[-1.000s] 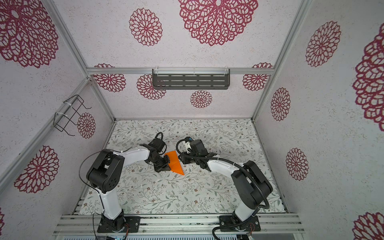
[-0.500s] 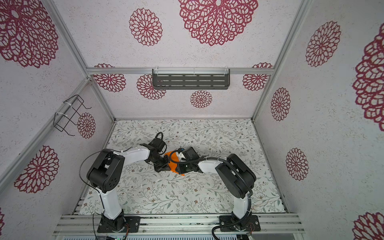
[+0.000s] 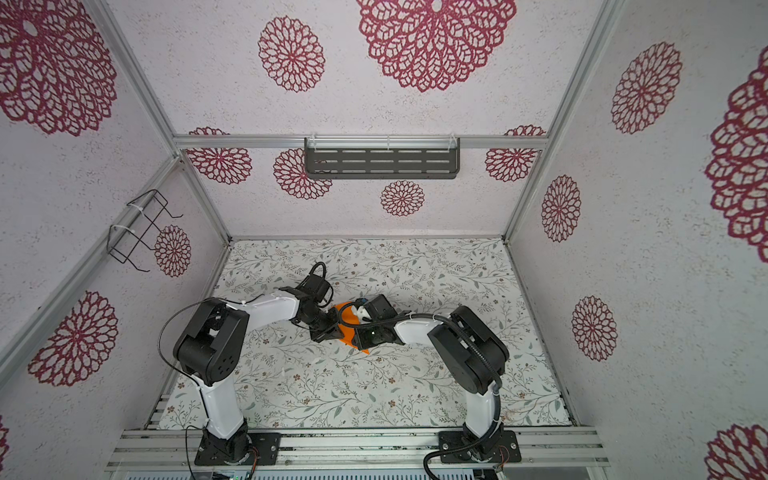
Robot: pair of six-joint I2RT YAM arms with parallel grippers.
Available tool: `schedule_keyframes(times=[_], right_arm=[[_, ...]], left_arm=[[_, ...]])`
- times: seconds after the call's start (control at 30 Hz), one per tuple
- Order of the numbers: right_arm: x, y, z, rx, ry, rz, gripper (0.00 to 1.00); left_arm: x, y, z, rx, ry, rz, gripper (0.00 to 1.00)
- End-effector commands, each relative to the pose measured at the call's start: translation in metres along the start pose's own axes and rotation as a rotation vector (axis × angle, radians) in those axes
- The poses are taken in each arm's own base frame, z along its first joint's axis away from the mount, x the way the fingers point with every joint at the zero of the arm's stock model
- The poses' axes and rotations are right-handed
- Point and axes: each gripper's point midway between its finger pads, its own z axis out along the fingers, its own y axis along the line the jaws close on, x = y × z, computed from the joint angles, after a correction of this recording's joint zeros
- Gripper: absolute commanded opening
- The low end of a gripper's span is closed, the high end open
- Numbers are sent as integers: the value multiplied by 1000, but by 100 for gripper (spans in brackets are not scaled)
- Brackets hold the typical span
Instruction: Fold a paper plane with a square sheet of paper (pick it up from the middle)
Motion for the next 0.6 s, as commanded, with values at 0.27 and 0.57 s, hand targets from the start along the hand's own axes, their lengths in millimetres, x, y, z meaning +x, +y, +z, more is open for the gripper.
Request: schedule_keyframes(times=[0.27, 0.57], right_arm=[[9, -12, 5, 54, 43, -14, 13], [10, -14, 6, 59, 46, -10, 13]], left_arm=[[-10, 11, -2, -36, -34, -2, 6], [-9, 43, -3, -188, -45, 3, 5]])
